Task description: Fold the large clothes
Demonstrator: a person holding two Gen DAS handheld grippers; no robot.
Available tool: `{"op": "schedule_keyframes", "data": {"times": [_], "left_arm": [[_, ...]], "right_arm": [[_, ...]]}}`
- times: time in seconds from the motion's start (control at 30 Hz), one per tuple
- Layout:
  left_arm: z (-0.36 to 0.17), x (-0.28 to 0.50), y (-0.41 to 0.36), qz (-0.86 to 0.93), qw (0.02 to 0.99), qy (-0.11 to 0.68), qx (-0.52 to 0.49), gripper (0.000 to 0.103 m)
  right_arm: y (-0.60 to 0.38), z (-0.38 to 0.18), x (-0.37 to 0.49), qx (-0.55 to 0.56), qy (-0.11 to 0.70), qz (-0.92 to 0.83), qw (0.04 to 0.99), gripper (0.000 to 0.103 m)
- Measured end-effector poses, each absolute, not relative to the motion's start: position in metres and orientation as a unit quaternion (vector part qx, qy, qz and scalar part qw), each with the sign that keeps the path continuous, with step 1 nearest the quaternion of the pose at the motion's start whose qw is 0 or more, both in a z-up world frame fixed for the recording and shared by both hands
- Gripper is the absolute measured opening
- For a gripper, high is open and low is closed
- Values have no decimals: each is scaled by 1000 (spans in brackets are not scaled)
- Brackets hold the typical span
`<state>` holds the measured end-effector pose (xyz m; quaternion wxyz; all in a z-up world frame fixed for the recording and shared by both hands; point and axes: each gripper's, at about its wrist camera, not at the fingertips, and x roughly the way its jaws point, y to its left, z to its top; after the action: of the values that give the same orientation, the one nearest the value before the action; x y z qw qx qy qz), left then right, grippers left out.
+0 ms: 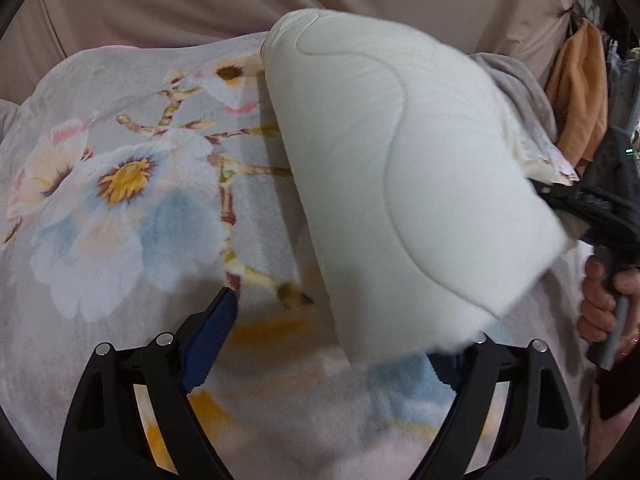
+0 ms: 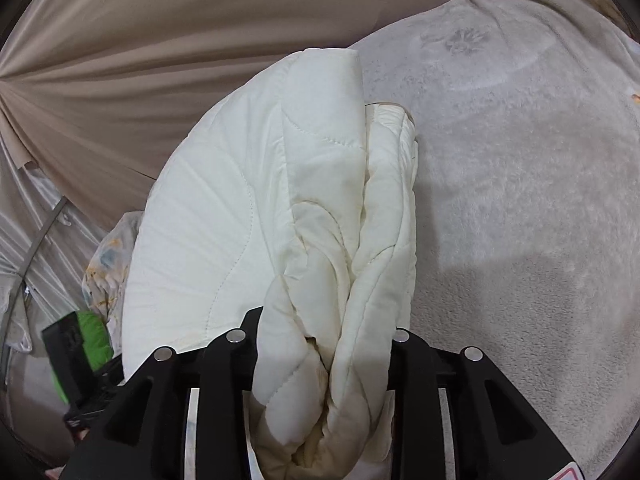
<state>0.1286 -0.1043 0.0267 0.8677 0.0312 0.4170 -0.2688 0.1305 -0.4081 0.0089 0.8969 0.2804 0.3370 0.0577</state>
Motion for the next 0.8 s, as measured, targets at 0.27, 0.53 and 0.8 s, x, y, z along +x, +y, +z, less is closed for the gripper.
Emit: {"op": "schedule_keyframes", "data": {"times": [0.27,0.53,0.8], "left_arm": [[105,102,-87,-312,890,332,-27,84],[86,166,-173,-291,890,350,24,84],[60,173,-184,-265,903,337,37,91]], "right_arm": [[-421,2,123,319,320,83,888,37],[-409,11,106,286,322,44,902,48],[-410,89,57,221,242,-43,944,19]]}}
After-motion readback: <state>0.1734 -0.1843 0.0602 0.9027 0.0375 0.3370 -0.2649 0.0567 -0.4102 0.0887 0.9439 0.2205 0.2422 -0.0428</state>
